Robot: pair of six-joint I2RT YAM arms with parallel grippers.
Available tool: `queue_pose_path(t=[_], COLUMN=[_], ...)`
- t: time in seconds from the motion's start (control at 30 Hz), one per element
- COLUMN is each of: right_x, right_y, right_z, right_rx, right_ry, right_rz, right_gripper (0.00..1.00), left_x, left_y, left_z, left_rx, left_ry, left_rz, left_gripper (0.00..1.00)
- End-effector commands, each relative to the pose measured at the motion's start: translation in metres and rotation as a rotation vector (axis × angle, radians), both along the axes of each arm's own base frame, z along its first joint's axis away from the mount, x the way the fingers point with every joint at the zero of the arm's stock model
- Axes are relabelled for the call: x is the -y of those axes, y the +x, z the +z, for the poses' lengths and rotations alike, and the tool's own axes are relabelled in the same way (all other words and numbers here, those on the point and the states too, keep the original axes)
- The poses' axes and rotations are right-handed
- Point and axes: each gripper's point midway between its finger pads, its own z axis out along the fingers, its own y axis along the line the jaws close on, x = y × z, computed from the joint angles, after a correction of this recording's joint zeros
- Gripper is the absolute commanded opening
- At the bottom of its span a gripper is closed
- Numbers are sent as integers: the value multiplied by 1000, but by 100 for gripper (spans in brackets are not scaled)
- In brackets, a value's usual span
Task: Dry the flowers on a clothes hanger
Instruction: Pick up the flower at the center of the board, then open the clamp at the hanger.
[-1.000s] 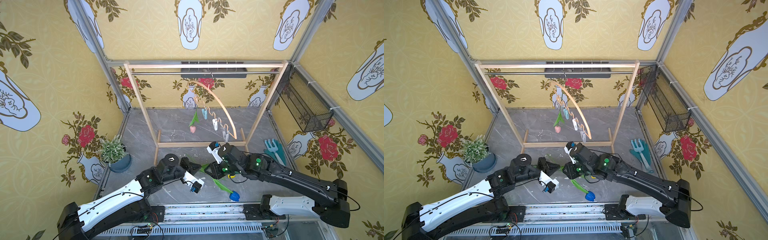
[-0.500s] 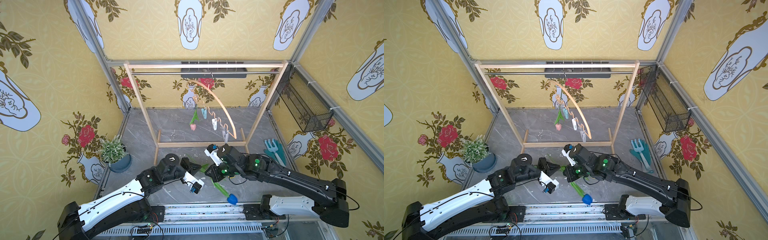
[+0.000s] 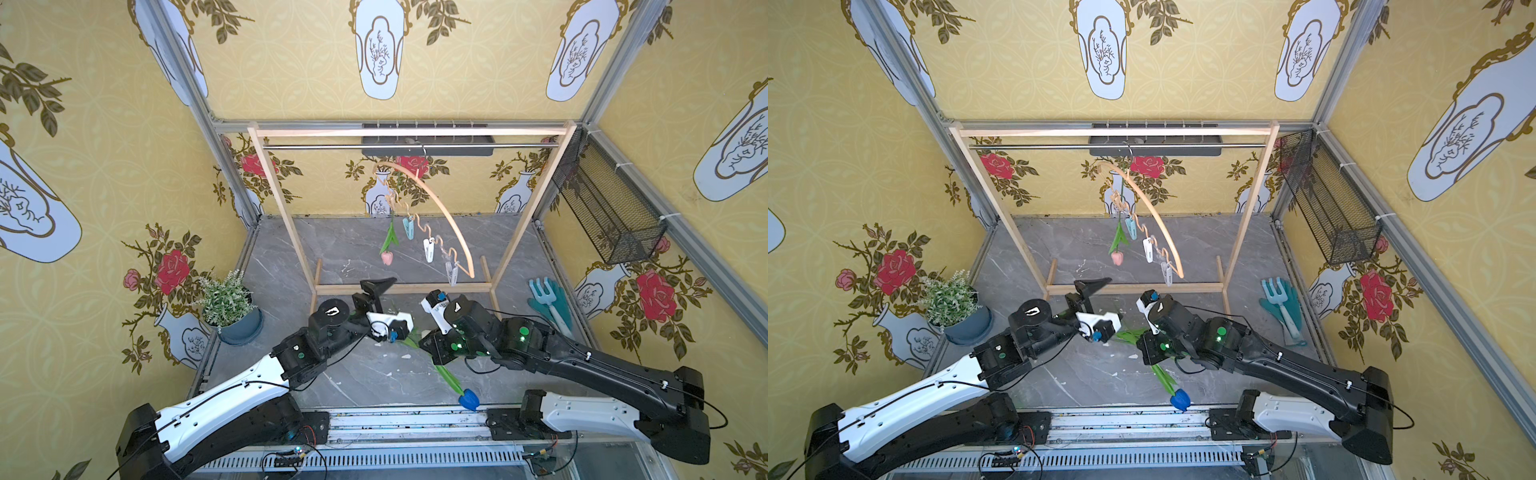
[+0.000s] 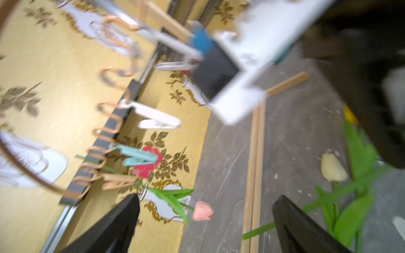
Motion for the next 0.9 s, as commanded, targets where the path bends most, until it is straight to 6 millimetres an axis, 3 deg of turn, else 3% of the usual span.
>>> queue_pose_path(t=[0.0, 0.13, 0.27, 0.43, 0.6, 0.73, 0.87], right_x=[8, 23, 43, 66, 84, 95, 106], right_y=[7, 10, 29, 65, 101, 117, 124], right_z=[-10, -25, -21, -11, -4, 0, 9], right_rx=[1, -5, 56, 111, 141, 178, 282], right_ry=[8, -5, -14, -13, 37, 115, 182], right_rz=[-90, -167, -307, -473, -588, -624, -651], right_gripper=[0, 0, 0, 0, 0, 0, 0], left_x=[-38, -59, -66, -78, -87, -91, -82], left_y=[33, 44, 51, 75, 90, 103, 114], left_z=[38, 62, 70, 65, 61, 48, 32], left_rx=[-237, -378, -544, -755, -812, -863, -932], left_ry=[-385, -610, -736, -920, -1028, -1055, -1032], left_rz=[252, 297, 268, 321, 390, 434, 454], left_gripper=[100, 100, 100, 100, 100, 100, 100])
